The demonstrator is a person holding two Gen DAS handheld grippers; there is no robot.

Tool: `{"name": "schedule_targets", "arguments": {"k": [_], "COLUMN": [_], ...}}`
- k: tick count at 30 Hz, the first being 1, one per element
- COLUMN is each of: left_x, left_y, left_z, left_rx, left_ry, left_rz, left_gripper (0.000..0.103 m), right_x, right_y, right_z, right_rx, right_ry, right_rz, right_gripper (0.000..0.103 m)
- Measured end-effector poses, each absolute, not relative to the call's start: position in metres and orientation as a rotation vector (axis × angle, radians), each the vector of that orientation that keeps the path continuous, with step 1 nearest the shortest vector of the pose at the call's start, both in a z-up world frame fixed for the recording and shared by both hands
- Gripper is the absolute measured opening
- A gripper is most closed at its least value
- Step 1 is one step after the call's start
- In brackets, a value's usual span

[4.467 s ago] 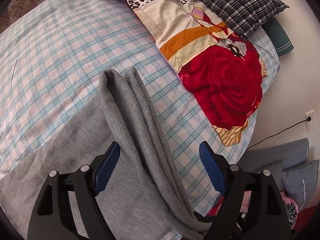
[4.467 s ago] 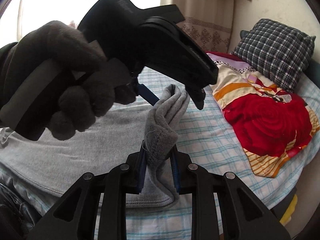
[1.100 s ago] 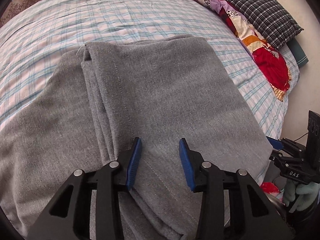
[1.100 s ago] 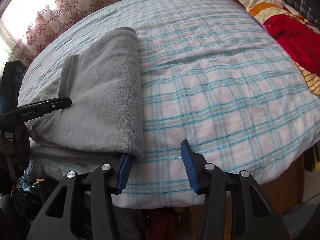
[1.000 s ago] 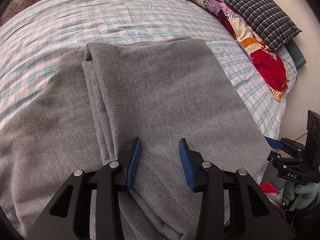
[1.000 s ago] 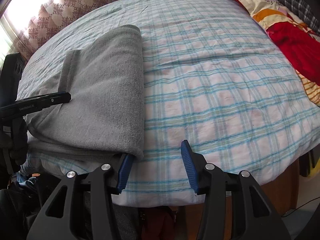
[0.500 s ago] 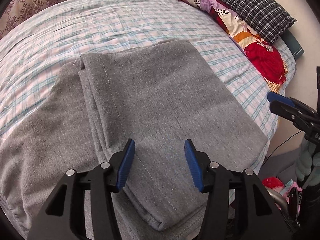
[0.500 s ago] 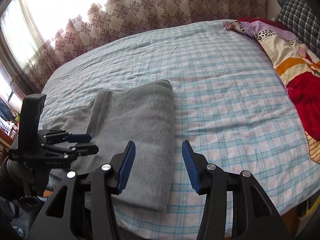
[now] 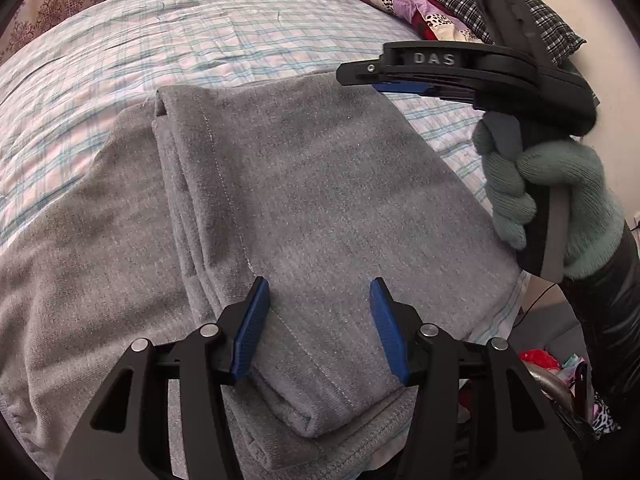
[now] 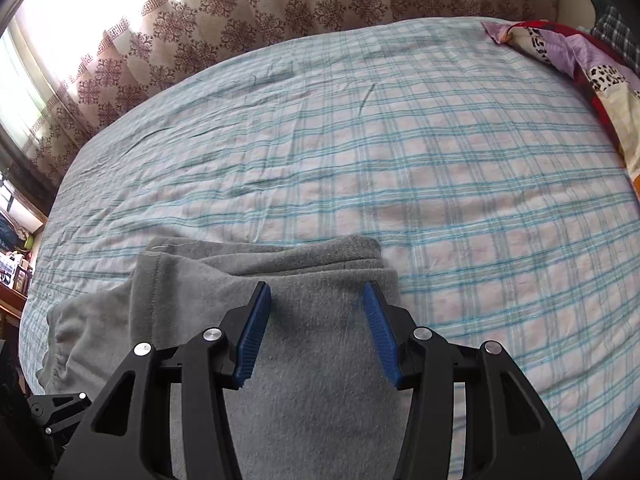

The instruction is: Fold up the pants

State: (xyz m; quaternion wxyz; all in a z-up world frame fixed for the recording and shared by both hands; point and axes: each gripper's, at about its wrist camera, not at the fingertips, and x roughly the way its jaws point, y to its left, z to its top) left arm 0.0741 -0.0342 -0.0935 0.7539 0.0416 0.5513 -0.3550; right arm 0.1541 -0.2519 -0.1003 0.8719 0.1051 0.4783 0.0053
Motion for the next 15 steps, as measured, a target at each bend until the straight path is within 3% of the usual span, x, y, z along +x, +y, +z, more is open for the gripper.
{"name": "schedule_targets", "arguments": {"k": [8,15], "left_x": [0.069,0.070], "left_y": [-0.032,-0.029], "left_z": [-0.097,-0.094], "left_rx": [0.101,0.084], "left_ry": [1.170,1.186], "left_rz": [-0.802,-0.799], "left_gripper": [0.054,0.055], "right_x": [0.165,0.144], "right_y": [-0.254,-0.263], "right_z": [-0.121,-0.099], "right_rx": [0.211,0.290], "right_ry": [1.025,0.995], "right_rz": [-0.015,0.032], "right_gripper": [0.049,0.049]}}
